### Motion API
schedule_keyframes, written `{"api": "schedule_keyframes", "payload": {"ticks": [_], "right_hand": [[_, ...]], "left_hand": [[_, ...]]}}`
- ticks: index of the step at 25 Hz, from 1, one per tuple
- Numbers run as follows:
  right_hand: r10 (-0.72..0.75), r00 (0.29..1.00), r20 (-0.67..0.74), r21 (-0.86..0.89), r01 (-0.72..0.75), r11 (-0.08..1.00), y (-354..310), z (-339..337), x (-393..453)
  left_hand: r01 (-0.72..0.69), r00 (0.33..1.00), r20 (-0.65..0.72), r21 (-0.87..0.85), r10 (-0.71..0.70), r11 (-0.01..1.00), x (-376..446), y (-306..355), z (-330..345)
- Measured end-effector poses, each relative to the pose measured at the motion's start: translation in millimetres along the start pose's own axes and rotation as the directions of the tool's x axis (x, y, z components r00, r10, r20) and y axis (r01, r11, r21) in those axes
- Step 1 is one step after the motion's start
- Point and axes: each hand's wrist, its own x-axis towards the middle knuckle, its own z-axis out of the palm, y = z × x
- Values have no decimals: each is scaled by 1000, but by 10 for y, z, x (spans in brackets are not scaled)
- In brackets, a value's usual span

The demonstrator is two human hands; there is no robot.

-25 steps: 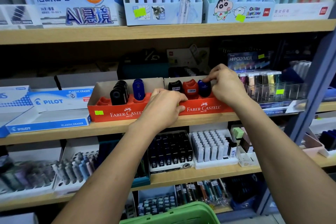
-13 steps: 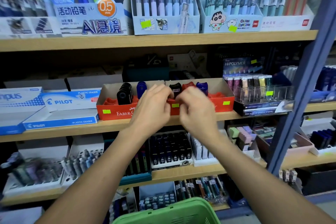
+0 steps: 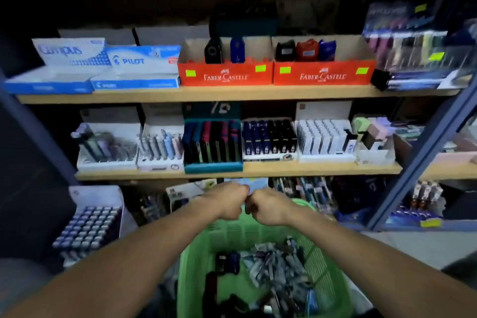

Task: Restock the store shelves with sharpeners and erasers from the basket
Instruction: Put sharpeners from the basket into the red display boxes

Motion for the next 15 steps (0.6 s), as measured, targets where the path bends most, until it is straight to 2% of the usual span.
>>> {"api": "schedule_keyframes", "payload": {"ticks": [3, 6, 9, 11, 15], "right_hand": [[60, 974, 220, -17, -58, 998, 116, 827, 44], [108, 943, 314, -26, -105, 994, 241, 1506, 92], [113, 909, 401, 2, -124, 992, 328, 2006, 211], [76, 884, 461, 51, -112, 992, 334, 2239, 272], [-101, 828, 551, 134, 31, 991, 280, 2559, 374]], "left_hand": [[67, 982, 185, -118, -44, 991, -42, -27, 869], [130, 939, 338, -154, -71, 980, -55, -97, 1625], [182, 884, 457, -146, -97, 972, -61, -207, 2110], [200, 830, 552, -161, -79, 967, -53, -237, 2291], [153, 678, 734, -99, -32, 983, 2, -233, 2608]]}}
